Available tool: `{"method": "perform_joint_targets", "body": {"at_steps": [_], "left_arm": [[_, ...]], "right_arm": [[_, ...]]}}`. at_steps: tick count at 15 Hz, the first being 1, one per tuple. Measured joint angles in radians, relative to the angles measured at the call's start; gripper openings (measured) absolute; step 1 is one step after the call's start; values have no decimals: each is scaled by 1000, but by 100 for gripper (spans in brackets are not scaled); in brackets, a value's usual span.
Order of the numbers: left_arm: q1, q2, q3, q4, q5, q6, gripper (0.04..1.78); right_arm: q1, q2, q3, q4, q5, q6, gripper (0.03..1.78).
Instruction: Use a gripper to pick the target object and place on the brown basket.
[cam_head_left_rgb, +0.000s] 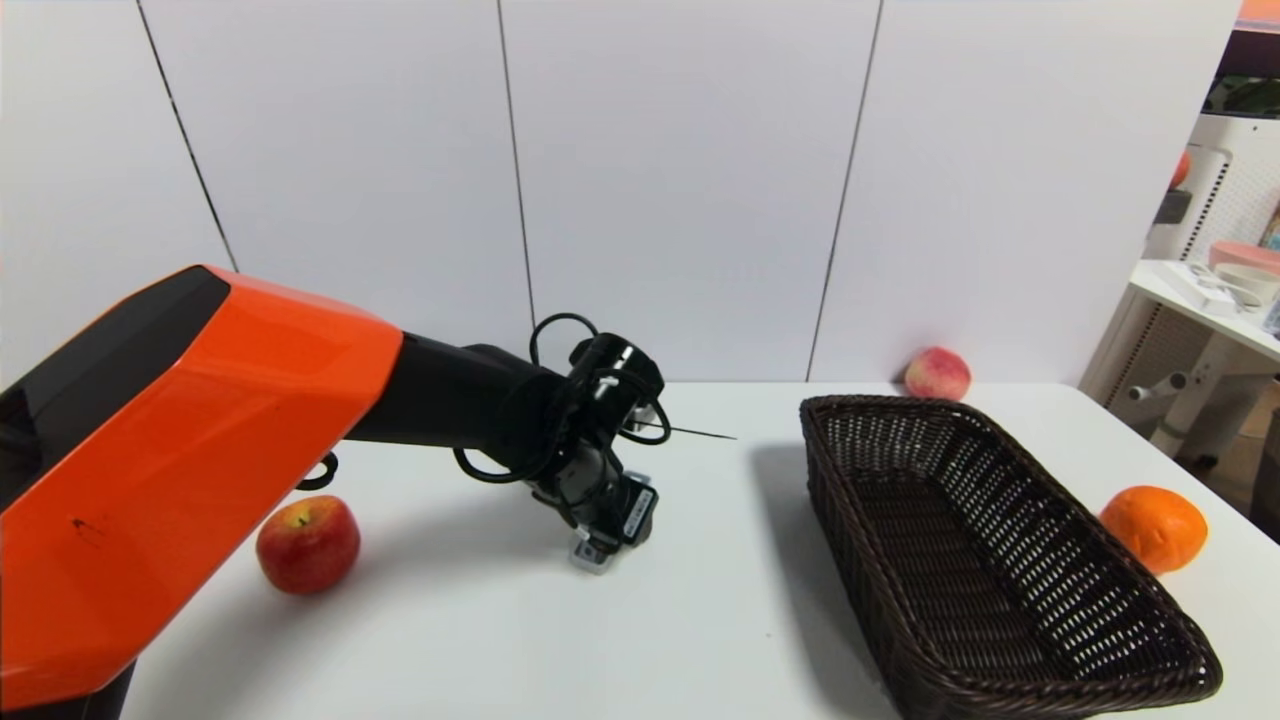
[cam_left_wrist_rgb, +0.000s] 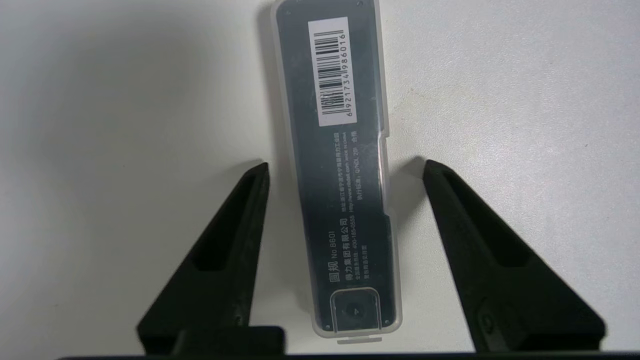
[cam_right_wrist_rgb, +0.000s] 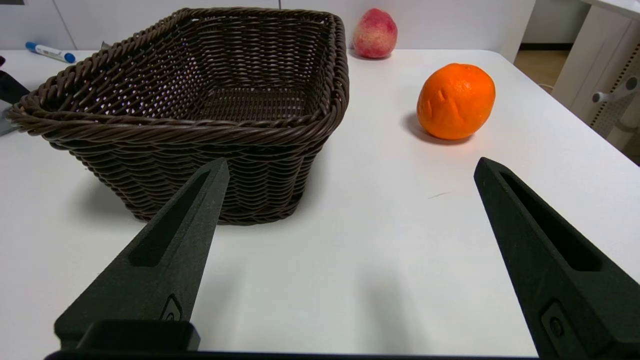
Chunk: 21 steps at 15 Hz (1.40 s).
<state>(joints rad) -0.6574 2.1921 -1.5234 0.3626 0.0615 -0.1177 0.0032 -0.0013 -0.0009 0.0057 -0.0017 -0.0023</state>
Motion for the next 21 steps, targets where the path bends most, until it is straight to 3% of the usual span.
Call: {"method": "perform_joint_targets", "body": {"at_steps": [5, 11, 15, 18, 21], "left_arm": [[0, -4, 0, 1, -1, -1, 61], [-2, -23, -43, 3, -2, 5, 61], [-25, -26, -230, 0, -5, 5, 61], [-95, -13, -400, -18, -6, 3, 61], [-205, 7, -446, -160, -9, -3, 61]], "right_arm": [[0, 0, 0, 0, 0, 0, 169], [0, 0, 0, 0, 0, 0, 169], [0, 0, 0, 0, 0, 0, 169], [0, 0, 0, 0, 0, 0, 169], [0, 0, 0, 0, 0, 0, 169]]}}
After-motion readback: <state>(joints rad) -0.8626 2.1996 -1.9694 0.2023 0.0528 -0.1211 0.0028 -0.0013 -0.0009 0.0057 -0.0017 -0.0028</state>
